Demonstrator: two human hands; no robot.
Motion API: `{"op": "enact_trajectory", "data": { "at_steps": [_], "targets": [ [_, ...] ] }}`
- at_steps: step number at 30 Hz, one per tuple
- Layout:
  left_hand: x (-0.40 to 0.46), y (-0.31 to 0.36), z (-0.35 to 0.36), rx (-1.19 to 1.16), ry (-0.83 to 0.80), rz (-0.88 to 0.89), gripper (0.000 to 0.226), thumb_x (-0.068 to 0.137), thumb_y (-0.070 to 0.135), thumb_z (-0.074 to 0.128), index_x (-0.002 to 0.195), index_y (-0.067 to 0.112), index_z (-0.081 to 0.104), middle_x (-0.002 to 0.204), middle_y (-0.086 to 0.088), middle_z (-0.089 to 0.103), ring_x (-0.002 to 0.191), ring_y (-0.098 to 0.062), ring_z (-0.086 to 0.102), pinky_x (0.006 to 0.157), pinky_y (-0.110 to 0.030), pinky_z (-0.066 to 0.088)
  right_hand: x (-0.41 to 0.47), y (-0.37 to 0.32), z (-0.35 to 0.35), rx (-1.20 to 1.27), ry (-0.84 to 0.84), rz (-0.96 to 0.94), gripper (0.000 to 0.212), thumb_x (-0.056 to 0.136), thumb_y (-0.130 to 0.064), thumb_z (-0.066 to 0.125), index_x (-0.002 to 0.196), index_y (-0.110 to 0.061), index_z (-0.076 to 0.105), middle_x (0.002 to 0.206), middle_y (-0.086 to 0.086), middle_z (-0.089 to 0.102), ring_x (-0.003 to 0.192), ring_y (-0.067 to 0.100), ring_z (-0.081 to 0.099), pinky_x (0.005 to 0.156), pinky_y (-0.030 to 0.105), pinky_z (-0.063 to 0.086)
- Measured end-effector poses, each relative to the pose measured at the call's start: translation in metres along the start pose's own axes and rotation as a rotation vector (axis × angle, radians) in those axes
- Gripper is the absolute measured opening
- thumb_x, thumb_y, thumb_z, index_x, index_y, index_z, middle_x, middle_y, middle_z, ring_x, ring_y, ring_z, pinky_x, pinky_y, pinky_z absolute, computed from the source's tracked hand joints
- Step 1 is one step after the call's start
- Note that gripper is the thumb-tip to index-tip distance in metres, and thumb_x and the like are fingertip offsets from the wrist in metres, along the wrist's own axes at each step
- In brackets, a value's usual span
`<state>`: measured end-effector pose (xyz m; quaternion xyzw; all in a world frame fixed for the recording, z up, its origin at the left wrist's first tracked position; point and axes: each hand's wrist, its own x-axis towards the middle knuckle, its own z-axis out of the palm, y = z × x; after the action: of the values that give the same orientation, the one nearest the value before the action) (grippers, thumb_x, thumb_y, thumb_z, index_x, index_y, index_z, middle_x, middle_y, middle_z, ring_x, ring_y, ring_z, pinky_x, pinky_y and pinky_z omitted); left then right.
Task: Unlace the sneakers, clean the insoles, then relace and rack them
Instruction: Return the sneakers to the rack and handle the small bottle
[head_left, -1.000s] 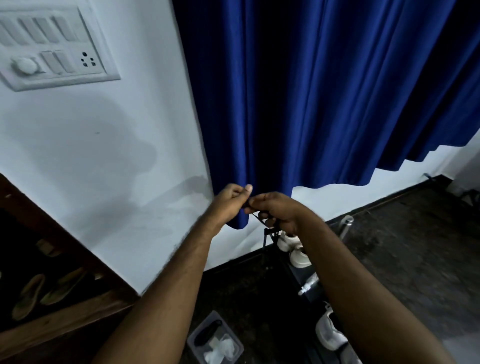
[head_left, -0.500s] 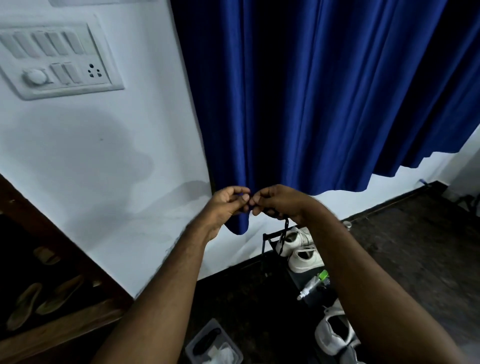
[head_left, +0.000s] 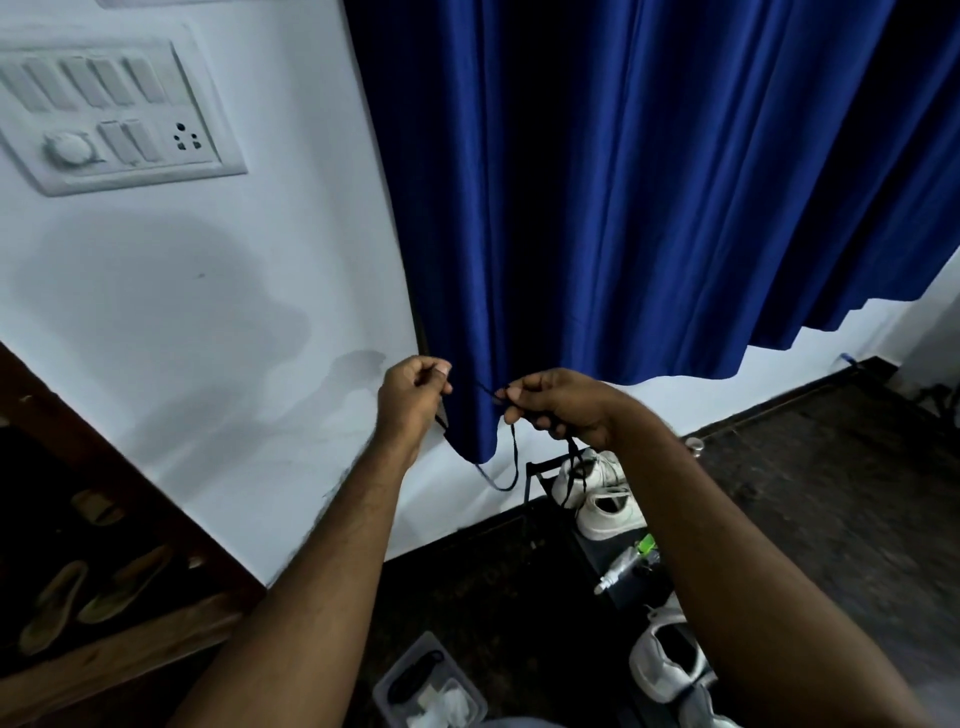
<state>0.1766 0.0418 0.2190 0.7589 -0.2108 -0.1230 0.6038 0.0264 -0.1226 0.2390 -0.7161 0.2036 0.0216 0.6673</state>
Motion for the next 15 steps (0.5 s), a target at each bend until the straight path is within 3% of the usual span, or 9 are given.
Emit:
{"op": "enact_trajectory", "data": {
  "at_steps": [2,4,6,8,10,15],
  "targets": [
    [-0.006,0.003,0.004,0.083,-0.139,-0.008,0.028,0.098,0.044,0.06,0.105,0.02,0.072,0.095,0.001,0.072,0.087,-0.011,0.066,0.081,-0.031,0.053,0.001,-0.002,0.001,-0.096,-0.037,-0.011,0.024,0.099,-0.028,0.056,0.112,-0.014,0.071,0.095,0.005,0.072,0.057,0.005,0.036,0.047,0.018,0.024],
    [-0.02,0.012,0.01,0.068,-0.276,0.006,0.044,0.1,0.055,0.049,0.115,0.02,0.071,0.103,0.012,0.068,0.094,0.003,0.061,0.088,-0.02,0.048,0.0,-0.006,0.005,-0.19,-0.073,-0.033,0.024,0.099,-0.03,0.057,0.108,-0.015,0.073,0.094,0.004,0.073,0.059,0.007,0.034,0.05,0.021,0.023],
    [-0.031,0.019,0.019,0.01,-0.403,-0.008,0.049,0.103,0.056,0.036,0.11,0.024,0.073,0.093,0.014,0.069,0.088,0.011,0.062,0.085,-0.011,0.045,-0.003,-0.013,0.01,-0.279,-0.094,-0.081,0.021,0.098,-0.03,0.058,0.102,-0.017,0.073,0.093,0.004,0.074,0.061,0.009,0.036,0.051,0.021,0.027],
    [-0.037,0.019,0.028,0.006,-0.502,-0.015,0.059,0.102,0.062,0.028,0.088,0.025,0.071,0.073,0.007,0.068,0.076,-0.004,0.066,0.086,-0.024,0.05,-0.005,-0.02,0.015,-0.333,-0.112,-0.135,0.017,0.098,-0.028,0.058,0.093,-0.022,0.073,0.09,0.004,0.075,0.062,0.012,0.041,0.05,0.021,0.03],
    [-0.039,0.014,0.031,-0.019,-0.5,-0.019,0.063,0.098,0.068,0.034,0.081,0.015,0.064,0.064,0.0,0.06,0.062,-0.014,0.057,0.071,-0.036,0.047,-0.005,-0.024,0.015,-0.376,-0.105,-0.158,0.016,0.097,-0.023,0.058,0.093,-0.016,0.071,0.088,0.005,0.075,0.057,0.01,0.041,0.047,0.019,0.031],
    [-0.024,0.007,0.019,-0.062,-0.242,0.029,0.051,0.091,0.049,0.067,0.076,0.0,0.065,0.057,-0.004,0.048,0.052,-0.014,0.039,0.056,-0.03,0.034,0.001,-0.012,0.004,-0.399,0.033,-0.136,0.016,0.094,-0.028,0.062,0.095,-0.013,0.068,0.082,0.006,0.074,0.055,0.008,0.045,0.051,0.026,0.034]
  ]
}}
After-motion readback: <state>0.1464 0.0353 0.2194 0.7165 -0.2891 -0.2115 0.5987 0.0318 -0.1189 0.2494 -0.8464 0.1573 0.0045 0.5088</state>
